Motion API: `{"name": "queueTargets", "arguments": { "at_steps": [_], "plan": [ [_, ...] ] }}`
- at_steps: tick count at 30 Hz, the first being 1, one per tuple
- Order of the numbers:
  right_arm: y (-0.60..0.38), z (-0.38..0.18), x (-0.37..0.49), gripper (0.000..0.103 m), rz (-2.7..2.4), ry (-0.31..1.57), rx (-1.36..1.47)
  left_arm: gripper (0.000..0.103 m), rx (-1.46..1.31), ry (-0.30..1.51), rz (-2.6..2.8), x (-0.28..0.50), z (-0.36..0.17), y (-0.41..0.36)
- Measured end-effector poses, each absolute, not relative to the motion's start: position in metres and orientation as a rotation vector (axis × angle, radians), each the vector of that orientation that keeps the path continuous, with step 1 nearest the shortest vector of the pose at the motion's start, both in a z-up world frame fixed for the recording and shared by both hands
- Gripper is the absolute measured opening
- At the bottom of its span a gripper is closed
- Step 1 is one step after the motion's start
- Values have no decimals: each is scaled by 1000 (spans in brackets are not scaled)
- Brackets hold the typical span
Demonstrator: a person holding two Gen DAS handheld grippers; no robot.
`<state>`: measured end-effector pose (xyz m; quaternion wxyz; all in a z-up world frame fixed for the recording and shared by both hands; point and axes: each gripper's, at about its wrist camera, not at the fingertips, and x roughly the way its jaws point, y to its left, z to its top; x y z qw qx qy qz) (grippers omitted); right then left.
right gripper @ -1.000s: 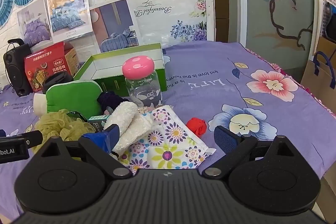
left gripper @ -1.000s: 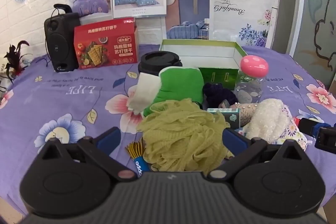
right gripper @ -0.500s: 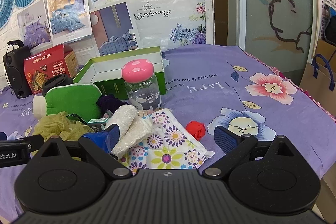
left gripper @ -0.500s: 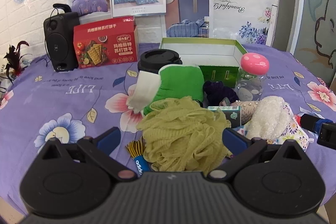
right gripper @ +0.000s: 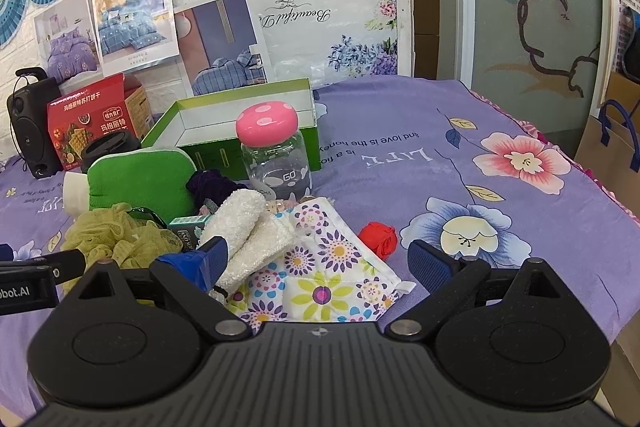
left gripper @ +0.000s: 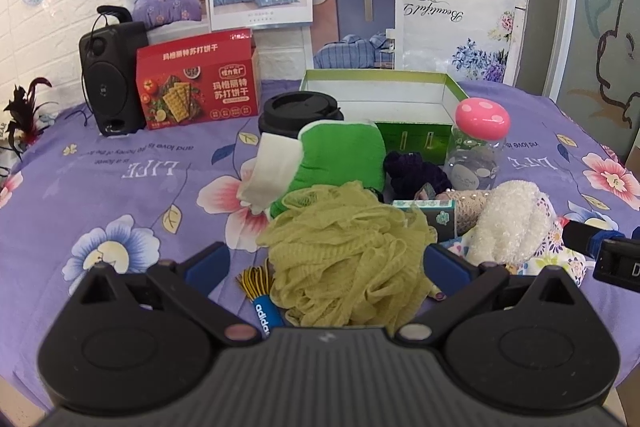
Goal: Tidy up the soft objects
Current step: 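Move the left tool toward the yellow-green mesh sponge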
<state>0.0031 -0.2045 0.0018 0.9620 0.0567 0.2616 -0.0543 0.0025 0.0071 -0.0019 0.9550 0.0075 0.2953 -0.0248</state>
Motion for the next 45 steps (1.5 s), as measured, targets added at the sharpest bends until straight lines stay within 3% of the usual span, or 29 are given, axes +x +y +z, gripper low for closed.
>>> {"name": "queueTargets", "arguments": {
  "at_steps": [24, 45],
  "plan": [
    [-201, -2, 7, 84, -92, 551, 109, 103, 14, 617, -56, 6, -4, 9],
    [-172, -14, -2, 84, 24, 611, 45, 103, 61, 625, 32, -22, -12, 64]
  ]
}}
